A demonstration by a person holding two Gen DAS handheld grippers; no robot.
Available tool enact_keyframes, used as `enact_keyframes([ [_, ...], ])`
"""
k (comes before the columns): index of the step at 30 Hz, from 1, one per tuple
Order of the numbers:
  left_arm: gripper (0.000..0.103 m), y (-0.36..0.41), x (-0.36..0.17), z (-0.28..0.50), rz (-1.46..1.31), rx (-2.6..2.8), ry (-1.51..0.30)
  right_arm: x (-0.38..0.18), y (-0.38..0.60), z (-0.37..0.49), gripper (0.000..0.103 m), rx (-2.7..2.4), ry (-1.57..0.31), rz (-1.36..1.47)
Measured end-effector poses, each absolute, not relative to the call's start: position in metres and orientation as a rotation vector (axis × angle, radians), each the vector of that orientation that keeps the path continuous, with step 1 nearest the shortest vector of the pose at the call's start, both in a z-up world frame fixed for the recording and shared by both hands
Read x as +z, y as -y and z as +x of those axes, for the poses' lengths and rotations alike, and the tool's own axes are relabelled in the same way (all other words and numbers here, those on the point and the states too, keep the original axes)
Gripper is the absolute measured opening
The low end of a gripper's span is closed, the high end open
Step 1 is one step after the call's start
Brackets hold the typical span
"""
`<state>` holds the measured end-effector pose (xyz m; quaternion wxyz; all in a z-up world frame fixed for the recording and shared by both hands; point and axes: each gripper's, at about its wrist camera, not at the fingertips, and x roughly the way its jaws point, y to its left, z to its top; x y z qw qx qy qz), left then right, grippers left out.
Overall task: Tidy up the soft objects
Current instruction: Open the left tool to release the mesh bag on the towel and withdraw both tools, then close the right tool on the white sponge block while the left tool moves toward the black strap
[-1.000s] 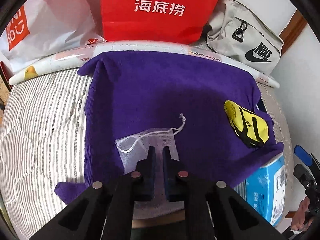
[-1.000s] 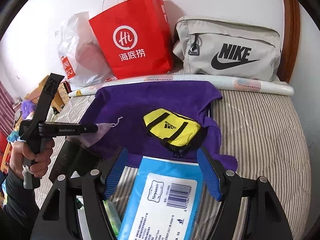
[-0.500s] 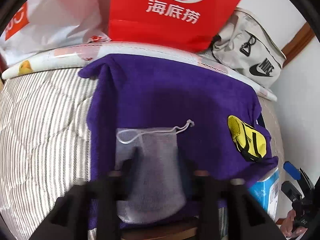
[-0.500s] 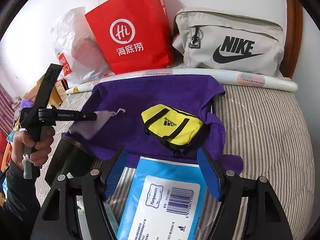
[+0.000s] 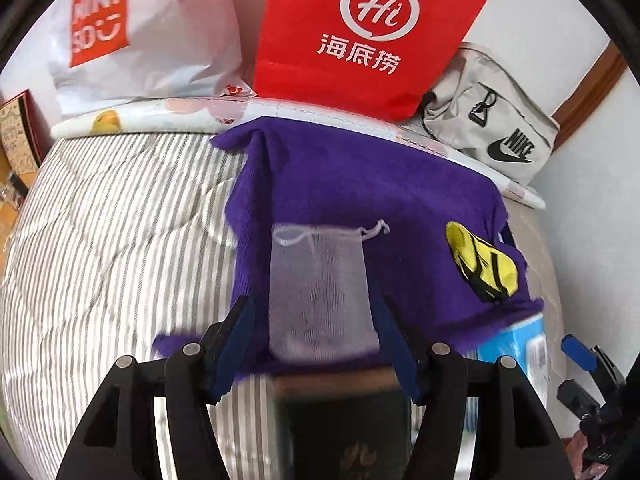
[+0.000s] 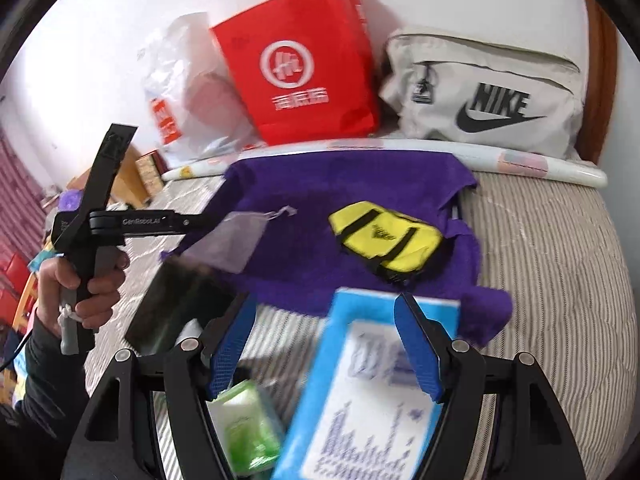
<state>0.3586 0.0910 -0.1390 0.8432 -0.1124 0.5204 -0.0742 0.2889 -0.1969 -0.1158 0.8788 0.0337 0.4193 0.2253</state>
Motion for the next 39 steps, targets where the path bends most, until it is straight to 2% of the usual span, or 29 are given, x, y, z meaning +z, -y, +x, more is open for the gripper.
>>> enact_keyframes([
  [6,0.061,-0.102,-0.117,0.310,-0.248,-0.150,-1.052,-0.111,0.187,0.245,0.072,0.564,-0.884,0.076],
  [12,0.061,-0.109,-0.105,0.263,-0.257,-0.138,-1.005,-0.110,0.165,0.190,0.072,0.593,-0.842,-0.043],
  [15,0.061,-0.112,-0.108,0.247,-0.260,-0.137,-1.001,-0.115,0.149,0.169,0.076,0.555,-0.803,-0.137],
  [29,0.061,-0.133,-0.146,0.190,-0.283,-0.123,-1.031,-0.168,0.099,0.151,0.076,0.425,-0.764,-0.408],
  [31,0.061,-0.135,-0.151,0.188,-0.294,-0.126,-1.041,-0.174,0.094,0.153,0.072,0.406,-0.773,-0.438],
  [32,0.061,-0.136,-0.155,0.187,-0.295,-0.126,-1.047,-0.175,0.094,0.154,0.057,0.399,-0.773,-0.438],
  [33,0.061,-0.136,-0.157,0.186,-0.293,-0.125,-1.052,-0.175,0.095,0.155,0.054,0.403,-0.783,-0.423],
  [39,0.061,-0.129,-0.163,0.176,-0.282,-0.144,-1.067,-0.152,0.117,0.155,0.054,0.433,-0.750,-0.245],
])
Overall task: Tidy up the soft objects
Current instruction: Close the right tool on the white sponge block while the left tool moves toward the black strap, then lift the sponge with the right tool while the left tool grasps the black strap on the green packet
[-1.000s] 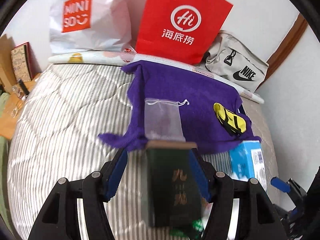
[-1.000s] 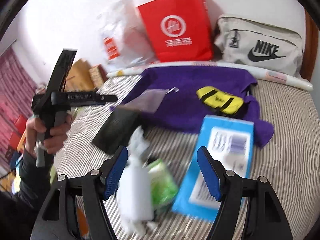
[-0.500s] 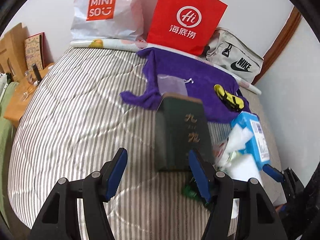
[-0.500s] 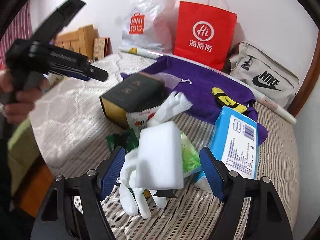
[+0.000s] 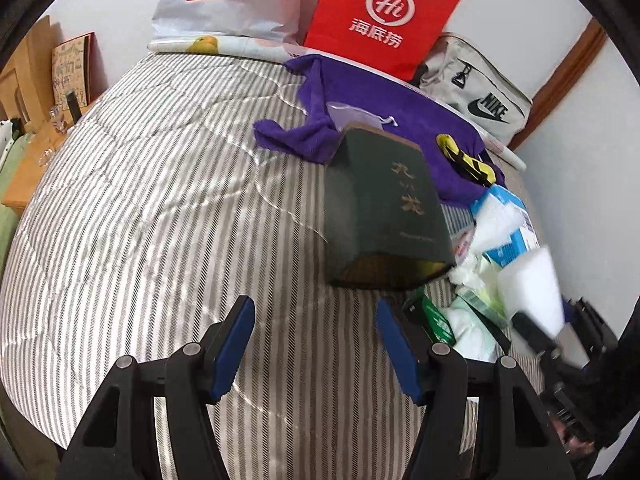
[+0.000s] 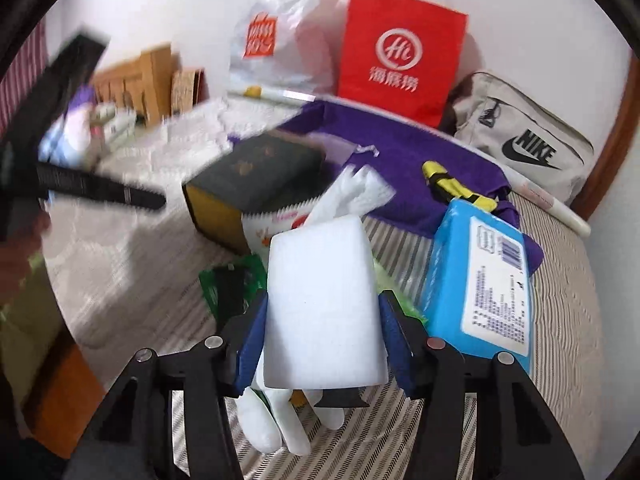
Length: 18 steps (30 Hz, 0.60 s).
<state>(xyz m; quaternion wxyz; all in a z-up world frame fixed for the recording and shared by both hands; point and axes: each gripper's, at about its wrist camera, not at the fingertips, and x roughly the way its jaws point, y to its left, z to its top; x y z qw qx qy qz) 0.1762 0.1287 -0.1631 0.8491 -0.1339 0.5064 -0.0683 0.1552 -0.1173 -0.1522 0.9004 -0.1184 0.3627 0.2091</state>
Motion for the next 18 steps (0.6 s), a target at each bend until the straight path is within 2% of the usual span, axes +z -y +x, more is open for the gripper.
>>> enact_keyframes([
  [9,0.061,-0.075,-0.179,0.162,-0.255,-0.221,-1.123,-0.130,0.160,0.135,0.054,0.442,-0.708,-0.098],
  [18,0.062,-0.032,-0.197,0.175,-0.173,-0.160,-1.155,-0.142,0.203,0.105,0.054,0.438,-0.704,-0.045],
])
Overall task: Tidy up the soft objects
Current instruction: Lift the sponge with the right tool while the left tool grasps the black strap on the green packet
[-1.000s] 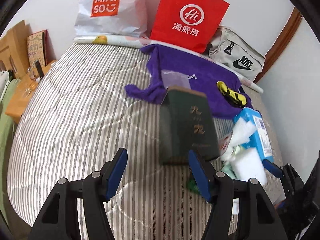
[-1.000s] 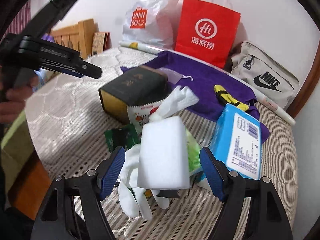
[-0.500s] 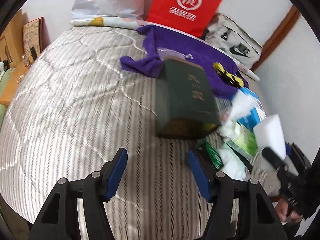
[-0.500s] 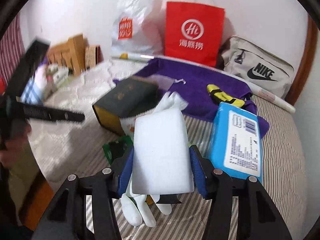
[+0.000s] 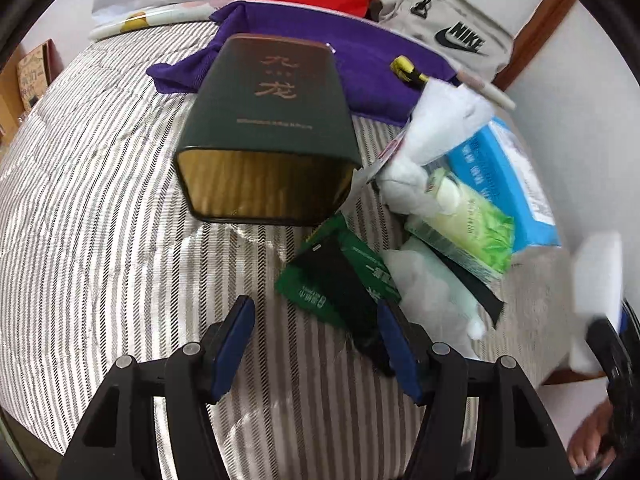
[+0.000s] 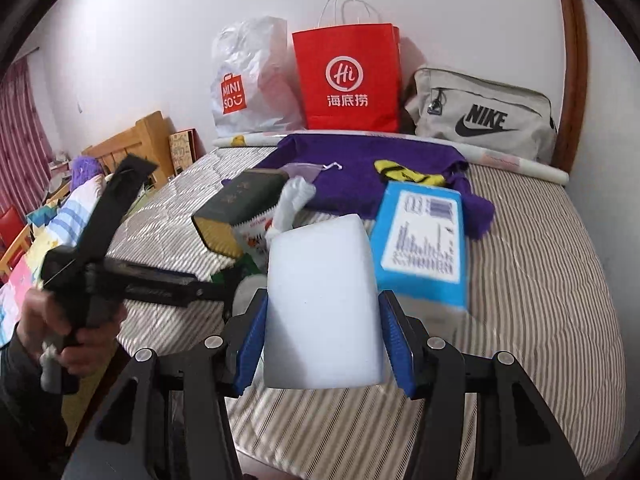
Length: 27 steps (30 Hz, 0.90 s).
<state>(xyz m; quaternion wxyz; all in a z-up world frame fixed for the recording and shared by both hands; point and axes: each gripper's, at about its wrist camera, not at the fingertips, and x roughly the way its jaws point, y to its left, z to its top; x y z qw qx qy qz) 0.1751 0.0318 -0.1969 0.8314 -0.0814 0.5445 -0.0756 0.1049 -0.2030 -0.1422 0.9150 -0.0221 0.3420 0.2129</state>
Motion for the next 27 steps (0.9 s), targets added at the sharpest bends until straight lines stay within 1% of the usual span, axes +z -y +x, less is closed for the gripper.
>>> enact_keyframes([
  [1,0.062,-0.028,-0.197,0.176,-0.152,-0.148,-1.152,-0.144,0.207,0.103,0.054,0.438,-0.705,-0.046],
  [7,0.071,0.002,-0.202,0.179,0.017,-0.071,-1.136,-0.165,0.228,0.091,0.054,0.443,-0.746,-0.038],
  [8,0.074,0.004,-0.202,0.178,0.025,-0.055,-1.127,-0.170,0.231,0.090,0.054,0.440,-0.755,-0.036],
  [9,0.075,0.002,-0.202,0.177,0.018,-0.049,-1.124,-0.176,0.233,0.091,0.054,0.433,-0.766,-0.032],
  [17,0.076,-0.020,-0.200,0.160,0.035,-0.033,-1.135,-0.208,0.241,0.100,0.054,0.393,-0.823,0.018],
  [25,0.075,-0.053,-0.198,0.143,0.014,0.000,-1.155,-0.223,0.232,0.106,0.054,0.397,-0.859,0.021],
  [27,0.070,-0.053,-0.199,0.142,-0.014,-0.025,-1.133,-0.224,0.230,0.108,0.055,0.390,-0.860,0.009],
])
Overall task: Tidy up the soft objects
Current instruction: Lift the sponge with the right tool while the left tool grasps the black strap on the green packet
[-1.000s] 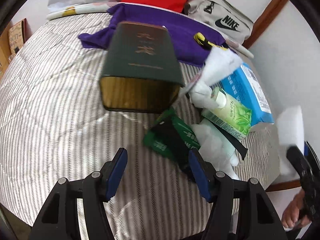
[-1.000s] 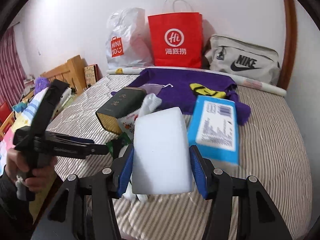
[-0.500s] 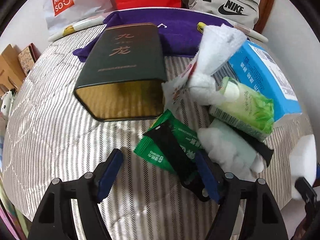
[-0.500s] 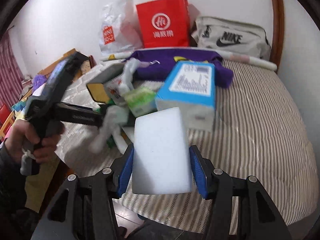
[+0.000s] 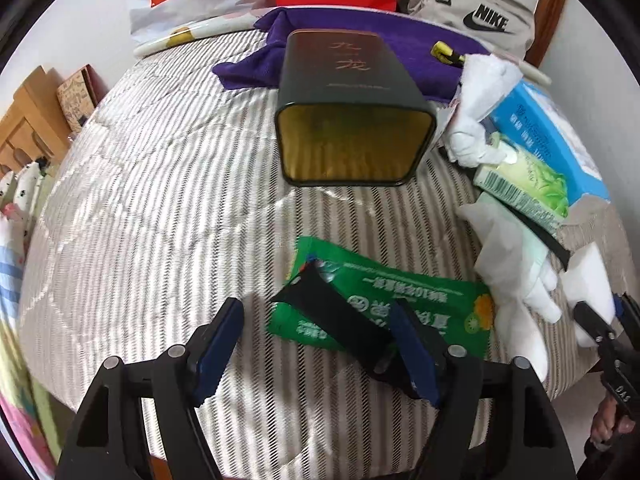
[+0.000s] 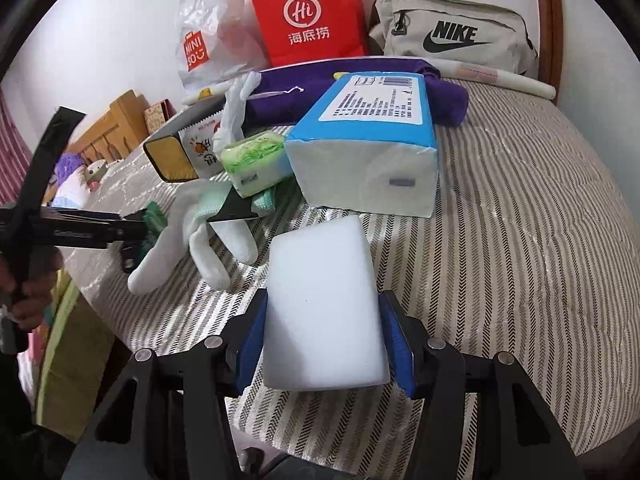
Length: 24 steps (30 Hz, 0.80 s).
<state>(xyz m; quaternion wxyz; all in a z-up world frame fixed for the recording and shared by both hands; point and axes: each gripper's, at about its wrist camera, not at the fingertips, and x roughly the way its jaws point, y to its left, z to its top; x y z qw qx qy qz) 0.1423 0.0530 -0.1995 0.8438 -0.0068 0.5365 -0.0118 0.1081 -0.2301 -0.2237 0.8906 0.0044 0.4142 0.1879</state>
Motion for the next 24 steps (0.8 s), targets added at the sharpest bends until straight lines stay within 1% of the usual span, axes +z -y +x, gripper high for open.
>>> enact_keyframes([
  [2,0.052,-0.051,-0.198,0.143,-0.024,-0.046,-1.098,-0.224,0.229,0.109,0.055,0.387,-0.856,0.003],
  [4,0.046,-0.044,-0.198,0.150,-0.006,-0.067,-1.072,-0.224,0.228,0.109,0.055,0.385,-0.856,-0.004],
  [5,0.045,-0.040,-0.197,0.155,0.005,-0.078,-1.061,-0.224,0.228,0.109,0.055,0.384,-0.857,-0.006],
  [11,0.045,-0.042,-0.188,0.164,-0.002,-0.070,-1.077,-0.223,0.227,0.109,0.055,0.382,-0.860,-0.008],
  [12,0.046,-0.046,-0.187,0.161,-0.021,-0.077,-1.085,-0.224,0.226,0.108,0.055,0.380,-0.858,-0.013],
  [14,0.053,-0.049,-0.186,0.152,-0.051,-0.080,-1.103,-0.224,0.224,0.108,0.055,0.374,-0.853,-0.029],
  [18,0.053,-0.042,-0.195,0.138,-0.103,-0.094,-1.162,-0.225,0.219,0.107,0.057,0.365,-0.844,-0.062],
  [19,0.057,-0.039,-0.194,0.137,-0.100,-0.089,-1.153,-0.225,0.218,0.107,0.057,0.364,-0.843,-0.065],
  [21,0.061,-0.027,-0.196,0.138,-0.073,-0.090,-1.148,-0.225,0.218,0.107,0.057,0.364,-0.843,-0.071],
  [24,0.062,-0.014,-0.198,0.139,0.014,-0.051,-1.145,-0.225,0.219,0.107,0.057,0.369,-0.843,-0.075],
])
